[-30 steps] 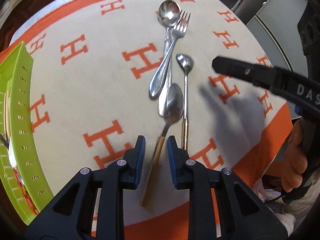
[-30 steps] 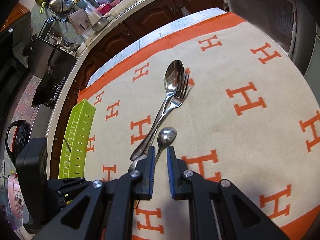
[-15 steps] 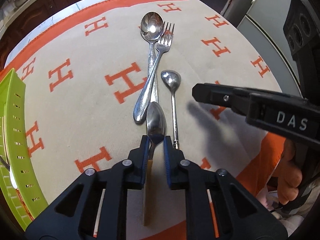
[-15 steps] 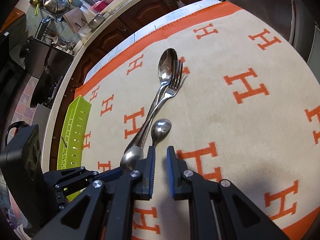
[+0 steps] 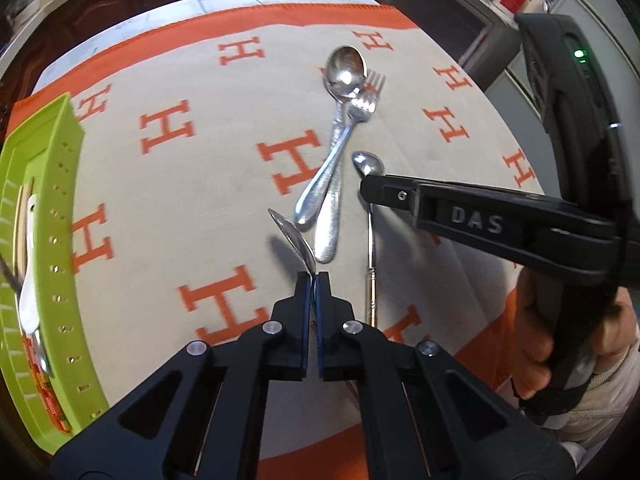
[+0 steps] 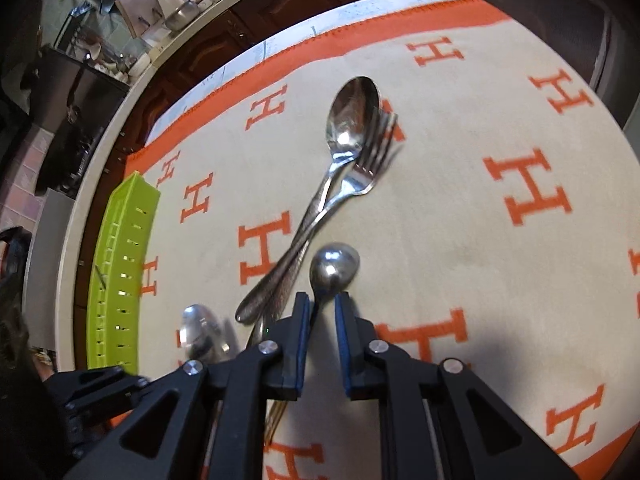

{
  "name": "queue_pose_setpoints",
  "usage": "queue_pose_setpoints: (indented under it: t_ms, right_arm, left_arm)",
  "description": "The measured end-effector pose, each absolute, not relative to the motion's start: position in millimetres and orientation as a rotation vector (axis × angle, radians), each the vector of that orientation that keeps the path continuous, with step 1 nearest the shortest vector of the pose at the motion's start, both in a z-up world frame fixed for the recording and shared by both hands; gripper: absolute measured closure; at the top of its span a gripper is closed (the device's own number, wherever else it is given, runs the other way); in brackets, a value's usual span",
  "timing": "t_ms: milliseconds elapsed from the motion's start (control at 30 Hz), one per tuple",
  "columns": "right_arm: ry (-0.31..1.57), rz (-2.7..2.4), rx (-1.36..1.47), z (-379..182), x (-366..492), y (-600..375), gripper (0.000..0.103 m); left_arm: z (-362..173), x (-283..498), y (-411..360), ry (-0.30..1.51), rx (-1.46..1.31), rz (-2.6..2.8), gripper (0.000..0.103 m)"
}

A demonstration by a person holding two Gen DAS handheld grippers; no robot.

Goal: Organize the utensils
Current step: 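Grasp a small metal spoon with the left tool while the right grasps another metal spoon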

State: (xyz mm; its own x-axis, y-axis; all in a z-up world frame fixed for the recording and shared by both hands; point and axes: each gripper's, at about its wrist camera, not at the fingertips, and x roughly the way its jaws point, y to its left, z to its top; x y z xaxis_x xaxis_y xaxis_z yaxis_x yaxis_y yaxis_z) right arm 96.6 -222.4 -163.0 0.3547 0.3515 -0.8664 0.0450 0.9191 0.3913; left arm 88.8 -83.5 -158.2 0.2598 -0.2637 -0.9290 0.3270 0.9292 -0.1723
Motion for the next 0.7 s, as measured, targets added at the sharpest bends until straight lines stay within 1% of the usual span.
queue_pose_setpoints:
  t_ms: [67, 200, 333, 367, 400, 467, 600, 700]
  right_arm:
    - [1.196, 0.185, 0.33, -161, 99, -214, 0.084]
    - [1.186, 0.127, 0.178, -157, 102, -195, 0.084]
    - [1.148, 0.089, 0.005, -157, 98, -174, 0.084]
    - [1.14, 0.084, -0.012, -157, 97, -172, 0.086]
    - [1.137, 0.092, -0.002, -156, 96, -173, 0.096]
    - [1.145, 0.116, 0.061, -156, 96, -179, 0.099]
    - [1.165, 0.207, 0.259, -156, 88, -202, 0.101]
    - [1.155, 0.239, 0.314, -151, 74, -214, 0.101]
  left_arm:
    - [-154, 87, -75, 1.237, 0.039, -0.393, 0.103]
    - [-147, 85, -62, 1.22, 0.005, -0.383, 0.103]
    - [-138, 81, -48, 1.202, -0.027, -0.367, 0.103]
    - [-136, 80, -44, 1.198, -0.034, -0.362, 0.103]
    - [-134, 79, -41, 1.194, -0.043, -0.356, 0.103]
    - [-130, 77, -35, 1.183, -0.058, -0.343, 0.103]
    - [-119, 69, -21, 1.154, -0.081, -0.328, 0.103]
    - [-111, 64, -10, 1.135, -0.102, -0.322, 0.103]
